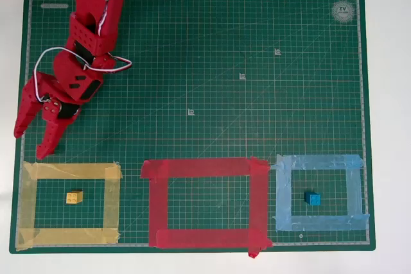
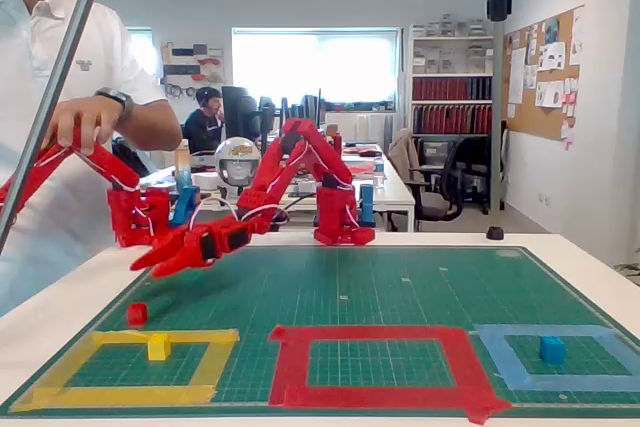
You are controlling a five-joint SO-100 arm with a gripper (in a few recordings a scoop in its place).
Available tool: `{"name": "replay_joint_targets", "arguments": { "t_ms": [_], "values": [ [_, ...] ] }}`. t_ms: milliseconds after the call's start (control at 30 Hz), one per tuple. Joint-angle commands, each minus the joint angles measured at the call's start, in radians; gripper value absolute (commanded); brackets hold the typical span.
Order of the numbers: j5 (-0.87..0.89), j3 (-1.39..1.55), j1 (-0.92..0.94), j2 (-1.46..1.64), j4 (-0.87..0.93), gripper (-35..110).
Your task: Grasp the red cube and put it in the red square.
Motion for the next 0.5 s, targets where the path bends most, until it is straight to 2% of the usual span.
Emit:
{"name": "replay_joint_targets", "arguments": {
  "t_ms": [0, 467],
  "values": [
    [-0.026, -0.083, 0.021, -0.006, -0.028, 26],
    [-0.015, -0.245, 0.032, -0.124, 0.078, 26]
  ]
}}
